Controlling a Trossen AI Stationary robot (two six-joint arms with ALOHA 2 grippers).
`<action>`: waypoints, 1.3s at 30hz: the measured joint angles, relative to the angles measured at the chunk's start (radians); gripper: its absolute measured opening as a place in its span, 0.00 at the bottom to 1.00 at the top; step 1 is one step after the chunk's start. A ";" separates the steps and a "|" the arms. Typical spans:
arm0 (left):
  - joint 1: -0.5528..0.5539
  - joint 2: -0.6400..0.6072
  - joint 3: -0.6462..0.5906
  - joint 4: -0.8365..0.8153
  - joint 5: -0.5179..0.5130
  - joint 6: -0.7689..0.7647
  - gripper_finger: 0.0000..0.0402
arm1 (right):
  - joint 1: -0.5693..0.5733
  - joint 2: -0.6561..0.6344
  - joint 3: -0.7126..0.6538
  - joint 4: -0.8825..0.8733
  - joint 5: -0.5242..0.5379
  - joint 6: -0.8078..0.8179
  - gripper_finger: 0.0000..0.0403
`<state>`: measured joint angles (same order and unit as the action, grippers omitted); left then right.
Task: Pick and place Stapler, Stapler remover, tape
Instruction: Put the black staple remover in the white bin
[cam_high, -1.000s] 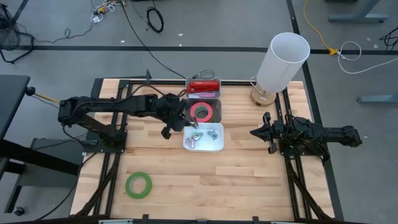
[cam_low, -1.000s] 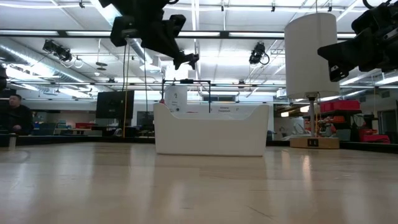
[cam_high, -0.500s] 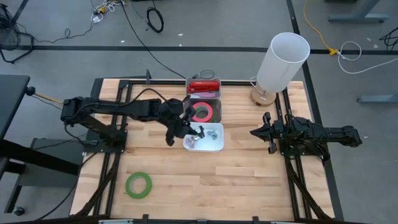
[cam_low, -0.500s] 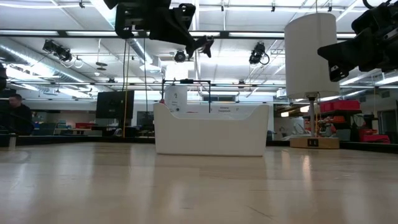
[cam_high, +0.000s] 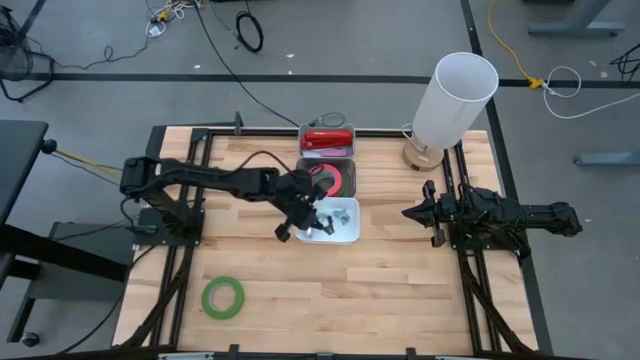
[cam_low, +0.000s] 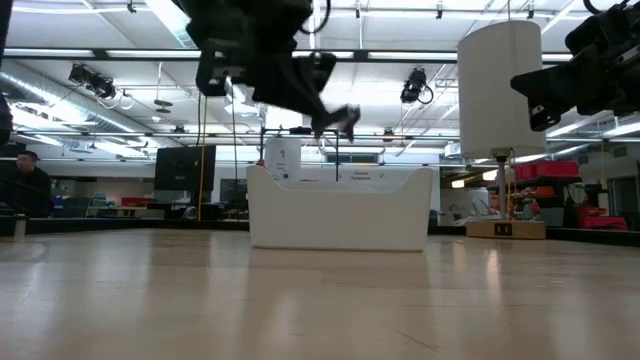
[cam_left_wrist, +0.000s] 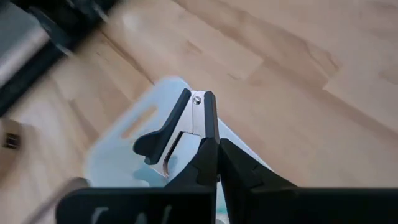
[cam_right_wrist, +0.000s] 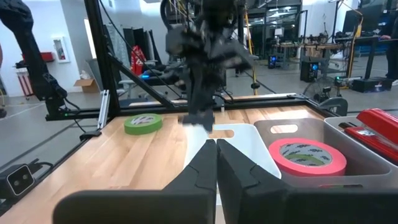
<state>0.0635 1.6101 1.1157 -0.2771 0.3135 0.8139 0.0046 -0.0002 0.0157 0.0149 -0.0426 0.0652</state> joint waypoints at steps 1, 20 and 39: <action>0.000 0.016 0.000 -0.005 0.000 0.000 0.03 | 0.000 0.000 0.000 0.000 0.000 0.000 0.03; 0.012 0.107 0.000 0.003 -0.024 -0.026 0.02 | 0.000 0.000 0.000 0.000 0.000 0.000 0.03; 0.018 0.107 0.000 0.050 -0.092 -0.026 0.06 | 0.000 0.000 0.000 0.000 0.000 0.000 0.03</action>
<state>0.0814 1.7168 1.1152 -0.2273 0.2214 0.7879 0.0047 -0.0002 0.0155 0.0147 -0.0425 0.0651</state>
